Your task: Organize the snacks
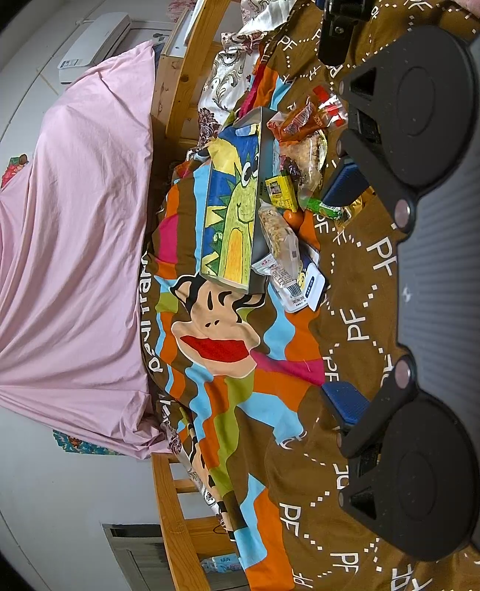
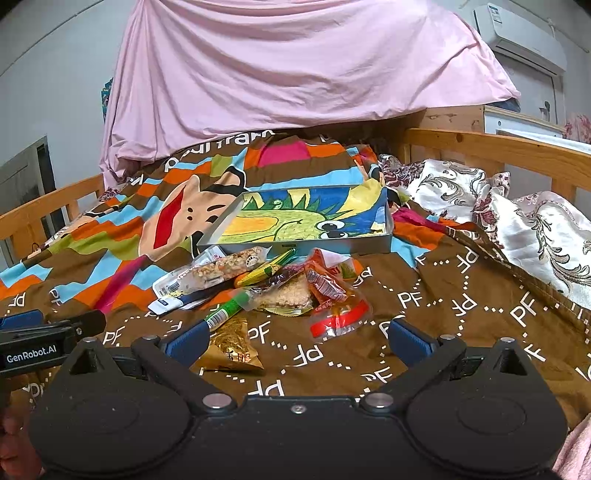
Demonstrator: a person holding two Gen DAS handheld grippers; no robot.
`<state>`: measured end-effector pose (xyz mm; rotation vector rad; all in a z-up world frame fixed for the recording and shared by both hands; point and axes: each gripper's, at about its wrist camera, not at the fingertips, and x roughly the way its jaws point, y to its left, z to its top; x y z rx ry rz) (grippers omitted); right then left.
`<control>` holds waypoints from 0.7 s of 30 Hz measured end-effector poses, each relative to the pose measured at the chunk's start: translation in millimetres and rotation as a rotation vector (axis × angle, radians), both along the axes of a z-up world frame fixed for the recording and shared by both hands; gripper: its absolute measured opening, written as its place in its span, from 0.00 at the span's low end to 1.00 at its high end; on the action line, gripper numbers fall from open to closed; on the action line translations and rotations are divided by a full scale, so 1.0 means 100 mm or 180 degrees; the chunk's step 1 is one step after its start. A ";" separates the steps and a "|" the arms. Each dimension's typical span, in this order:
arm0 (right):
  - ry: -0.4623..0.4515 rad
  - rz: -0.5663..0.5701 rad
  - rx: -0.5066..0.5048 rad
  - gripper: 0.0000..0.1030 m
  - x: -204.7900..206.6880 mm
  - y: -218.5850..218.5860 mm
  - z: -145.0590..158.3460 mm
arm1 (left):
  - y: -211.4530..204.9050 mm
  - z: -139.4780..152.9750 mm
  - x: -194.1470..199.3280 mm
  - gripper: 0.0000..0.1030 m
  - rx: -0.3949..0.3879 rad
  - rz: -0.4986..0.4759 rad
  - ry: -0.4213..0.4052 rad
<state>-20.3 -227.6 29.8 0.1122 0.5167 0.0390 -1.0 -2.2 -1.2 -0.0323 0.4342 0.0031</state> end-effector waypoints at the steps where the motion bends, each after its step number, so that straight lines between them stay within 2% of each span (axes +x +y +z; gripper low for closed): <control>1: 0.0002 -0.0001 0.0000 1.00 0.00 0.00 0.00 | 0.00 0.00 0.00 1.00 0.0000 0.0001 -0.0002; 14: -0.0001 0.0001 0.0003 1.00 0.00 -0.04 0.00 | 0.03 -0.03 0.01 1.00 -0.0031 0.0047 0.0007; 21: 0.0074 0.0129 0.0077 1.00 0.04 0.02 0.03 | 0.05 -0.01 0.04 1.00 -0.0060 0.0022 0.0032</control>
